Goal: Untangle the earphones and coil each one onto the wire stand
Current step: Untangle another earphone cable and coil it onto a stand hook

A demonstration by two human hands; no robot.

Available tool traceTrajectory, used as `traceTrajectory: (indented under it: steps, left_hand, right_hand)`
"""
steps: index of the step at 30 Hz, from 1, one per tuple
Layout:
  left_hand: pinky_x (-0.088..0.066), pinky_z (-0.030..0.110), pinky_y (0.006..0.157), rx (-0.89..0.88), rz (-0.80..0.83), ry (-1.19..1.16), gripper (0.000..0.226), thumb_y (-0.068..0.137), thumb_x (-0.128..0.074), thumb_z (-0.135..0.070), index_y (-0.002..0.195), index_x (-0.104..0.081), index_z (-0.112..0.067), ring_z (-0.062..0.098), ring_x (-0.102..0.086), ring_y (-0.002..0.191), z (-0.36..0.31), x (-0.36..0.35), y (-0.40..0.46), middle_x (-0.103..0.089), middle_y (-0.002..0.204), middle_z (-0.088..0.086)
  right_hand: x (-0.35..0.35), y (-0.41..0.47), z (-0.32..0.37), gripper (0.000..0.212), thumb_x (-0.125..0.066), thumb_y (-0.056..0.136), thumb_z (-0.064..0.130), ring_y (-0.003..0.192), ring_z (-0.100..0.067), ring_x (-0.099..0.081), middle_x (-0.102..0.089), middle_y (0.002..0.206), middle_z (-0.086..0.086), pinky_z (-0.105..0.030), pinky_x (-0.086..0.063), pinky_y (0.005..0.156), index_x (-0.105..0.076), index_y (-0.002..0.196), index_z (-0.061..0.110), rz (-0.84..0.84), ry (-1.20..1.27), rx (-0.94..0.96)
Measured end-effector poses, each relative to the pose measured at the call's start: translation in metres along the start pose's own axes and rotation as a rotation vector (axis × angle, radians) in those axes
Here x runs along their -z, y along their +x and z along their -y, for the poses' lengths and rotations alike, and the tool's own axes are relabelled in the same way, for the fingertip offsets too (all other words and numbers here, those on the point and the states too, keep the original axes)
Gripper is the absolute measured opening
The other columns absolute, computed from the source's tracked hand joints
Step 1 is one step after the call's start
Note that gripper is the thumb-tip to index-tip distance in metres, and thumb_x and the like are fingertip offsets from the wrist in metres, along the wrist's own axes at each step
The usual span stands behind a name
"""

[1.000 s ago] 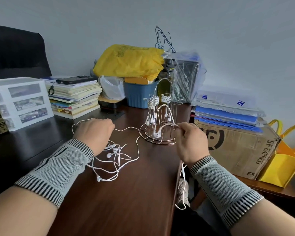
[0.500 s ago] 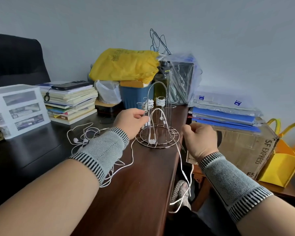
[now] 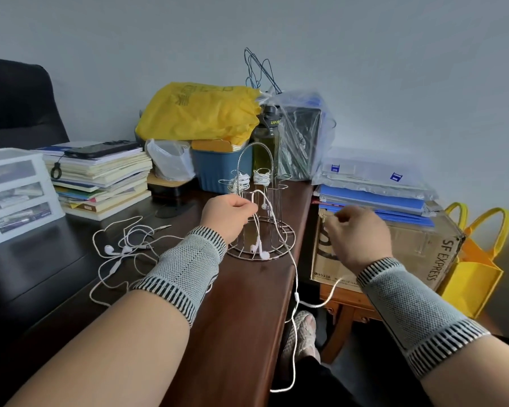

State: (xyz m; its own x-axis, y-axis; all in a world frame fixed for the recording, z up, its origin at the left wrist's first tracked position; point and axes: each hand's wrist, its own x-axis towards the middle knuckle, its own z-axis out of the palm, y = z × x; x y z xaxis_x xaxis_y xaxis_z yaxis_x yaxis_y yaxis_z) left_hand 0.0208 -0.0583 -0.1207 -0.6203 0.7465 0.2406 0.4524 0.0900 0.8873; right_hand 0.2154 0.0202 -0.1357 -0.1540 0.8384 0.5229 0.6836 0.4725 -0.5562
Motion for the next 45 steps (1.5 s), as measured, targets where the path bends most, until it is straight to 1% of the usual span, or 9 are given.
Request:
traceTrajectory:
  steps: [4,7,10,16,19,25,31,36,45]
  left_hand:
    - [-0.046,0.025,0.059,0.018,-0.014,-0.063,0.008,0.083,-0.068,-0.024,0.082,-0.074,-0.019,0.011,-0.058,0.065,0.000,-0.005,-0.004,-0.064,0.063,-0.006]
    - [-0.043,0.023,0.060,0.034,-0.025,-0.123,0.006,0.082,-0.070,-0.022,0.081,-0.074,-0.018,0.005,-0.058,0.062,0.001,-0.007,-0.006,-0.065,0.064,-0.006]
    - [-0.050,0.026,0.067,0.034,-0.010,-0.146,0.005,0.081,-0.072,-0.020,0.077,-0.070,-0.021,0.007,-0.064,0.068,0.002,-0.007,-0.007,-0.069,0.070,-0.004]
    - [-0.049,0.020,0.064,0.011,0.001,-0.052,0.005,0.084,-0.067,-0.015,0.083,-0.068,-0.020,0.011,-0.064,0.070,0.007,-0.004,-0.004,-0.069,0.072,-0.005]
    - [-0.054,0.033,0.075,0.059,0.042,-0.076,0.012,0.086,-0.067,-0.022,0.075,-0.069,-0.026,0.018,-0.070,0.077,0.014,-0.005,0.000,-0.072,0.070,-0.003]
    - [-0.053,0.023,0.056,0.220,0.167,-0.521,0.009,0.095,-0.057,-0.008,0.090,-0.065,-0.005,0.012,-0.068,0.065,0.003,0.000,-0.001,-0.071,0.073,0.004]
    - [-0.053,0.031,0.076,0.310,0.242,-0.729,0.010,0.097,-0.056,-0.013,0.106,-0.059,-0.010,0.009,-0.070,0.065,-0.005,0.006,0.000,-0.074,0.076,0.000]
    - [-0.050,0.032,0.077,0.349,0.251,-0.770,0.008,0.093,-0.059,-0.017,0.097,-0.066,-0.013,0.007,-0.064,0.061,0.000,0.009,0.001,-0.071,0.073,-0.003]
    - [-0.056,0.036,0.075,0.262,0.226,-0.626,0.011,0.089,-0.063,-0.003,0.088,-0.069,-0.012,0.016,-0.063,0.083,0.006,0.001,0.000,-0.065,0.079,0.002]
  right_hand:
    - [-0.015,-0.007,0.025,0.028,-0.051,0.092,0.021,0.078,-0.009,-0.058,-0.070,0.102,0.002,-0.016,-0.044,0.066,-0.066,0.115,0.017,0.195,0.114,0.091]
    - [-0.030,-0.010,0.040,0.042,-0.056,0.090,0.020,0.099,-0.013,-0.063,-0.064,0.122,0.002,-0.032,-0.051,0.093,-0.053,0.132,0.016,0.307,0.310,0.067]
    - [-0.046,-0.012,0.048,0.053,-0.061,0.088,0.017,0.096,-0.013,-0.062,-0.062,0.118,0.002,-0.034,-0.052,0.091,-0.044,0.138,0.017,0.387,0.439,0.007]
    - [-0.065,-0.019,0.044,0.008,-0.061,0.085,0.014,0.062,-0.010,-0.057,-0.064,0.072,0.004,-0.024,-0.048,0.064,-0.066,0.090,0.019,0.288,0.614,-0.108]
    - [-0.068,-0.035,0.048,0.021,-0.058,0.088,0.019,0.059,-0.011,-0.053,-0.059,0.056,0.009,-0.032,-0.047,0.067,-0.064,0.069,0.023,0.186,0.745,-0.124]
    - [-0.072,-0.058,0.063,0.020,-0.055,0.092,0.015,0.064,-0.012,-0.057,-0.066,0.066,0.002,-0.026,-0.046,0.067,-0.070,0.079,0.017,0.270,0.531,0.158]
    - [-0.080,-0.057,0.064,0.025,-0.052,0.090,0.016,0.067,-0.022,-0.060,-0.065,0.066,-0.004,-0.032,-0.049,0.070,-0.062,0.068,0.016,0.389,0.341,0.228]
    - [-0.076,-0.044,0.057,0.028,-0.050,0.093,0.020,0.065,-0.019,-0.061,-0.068,0.071,-0.003,-0.028,-0.048,0.065,-0.072,0.079,0.011,0.362,0.231,0.111]
    - [-0.070,-0.018,0.035,0.025,-0.060,0.088,0.019,0.050,-0.009,-0.047,-0.058,0.055,0.005,-0.026,-0.038,0.053,-0.064,0.063,0.017,0.228,0.658,-0.265]
